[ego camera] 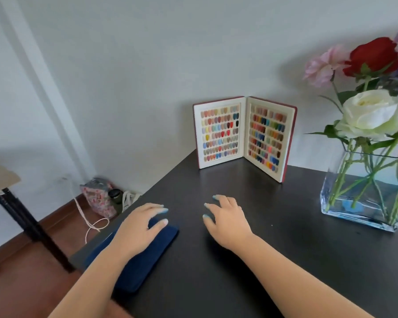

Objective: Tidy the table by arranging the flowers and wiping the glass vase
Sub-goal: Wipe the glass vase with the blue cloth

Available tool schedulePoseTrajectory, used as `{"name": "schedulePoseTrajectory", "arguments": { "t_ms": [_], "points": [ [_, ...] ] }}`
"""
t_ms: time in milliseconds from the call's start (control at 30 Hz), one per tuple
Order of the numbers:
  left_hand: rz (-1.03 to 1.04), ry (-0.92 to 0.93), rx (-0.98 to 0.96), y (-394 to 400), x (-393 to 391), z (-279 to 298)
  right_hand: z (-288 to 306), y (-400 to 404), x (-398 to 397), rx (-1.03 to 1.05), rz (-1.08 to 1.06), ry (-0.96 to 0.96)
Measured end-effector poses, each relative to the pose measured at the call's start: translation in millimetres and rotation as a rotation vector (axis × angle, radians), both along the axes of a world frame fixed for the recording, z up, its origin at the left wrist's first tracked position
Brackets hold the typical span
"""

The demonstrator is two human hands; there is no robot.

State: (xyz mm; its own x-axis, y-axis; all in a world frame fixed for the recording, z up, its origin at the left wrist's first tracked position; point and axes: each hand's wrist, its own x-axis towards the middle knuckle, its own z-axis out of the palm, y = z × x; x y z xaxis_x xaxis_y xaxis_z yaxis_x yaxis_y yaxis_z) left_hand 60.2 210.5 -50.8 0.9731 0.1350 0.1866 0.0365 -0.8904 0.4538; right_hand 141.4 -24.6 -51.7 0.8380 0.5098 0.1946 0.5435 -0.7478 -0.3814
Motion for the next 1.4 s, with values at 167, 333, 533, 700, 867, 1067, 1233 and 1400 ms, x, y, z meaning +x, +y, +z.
{"name": "schedulePoseTrajectory", "arguments": {
  "t_ms": [167, 333, 533, 700, 867, 1067, 1233, 1400],
  "points": [
    [0.095, 0.079, 0.07, 21, -13, -18, -17, 38, -21, -0.133, 0.038, 0.113],
    [0.088, 0.234, 0.185, 17, -8, -19, -23, 64, -41, -0.086, 0.014, 0.001],
    [0.035, 0.238, 0.211, 19, -13, -1, -15, 74, -47, 0.218, -0.004, 0.19],
    [-0.08, 0.185, 0.055, 23, -19, 35, -1, 53, -45, 0.668, 0.009, 0.573],
    [-0.234, 0.122, -0.141, -24, -17, 76, 21, 4, -44, 1.084, -0.007, 0.707],
    [-0.465, 0.043, -0.327, -112, 15, 97, 41, -95, -57, 1.121, 0.144, 0.558],
    [-0.626, 0.104, -0.412, -187, 50, 101, 41, -162, -75, 0.86, 0.032, 0.119],
    [-0.739, 0.299, -0.411, -246, 80, 90, 30, -216, -82, 0.625, -0.231, -0.01]
  ]
}}
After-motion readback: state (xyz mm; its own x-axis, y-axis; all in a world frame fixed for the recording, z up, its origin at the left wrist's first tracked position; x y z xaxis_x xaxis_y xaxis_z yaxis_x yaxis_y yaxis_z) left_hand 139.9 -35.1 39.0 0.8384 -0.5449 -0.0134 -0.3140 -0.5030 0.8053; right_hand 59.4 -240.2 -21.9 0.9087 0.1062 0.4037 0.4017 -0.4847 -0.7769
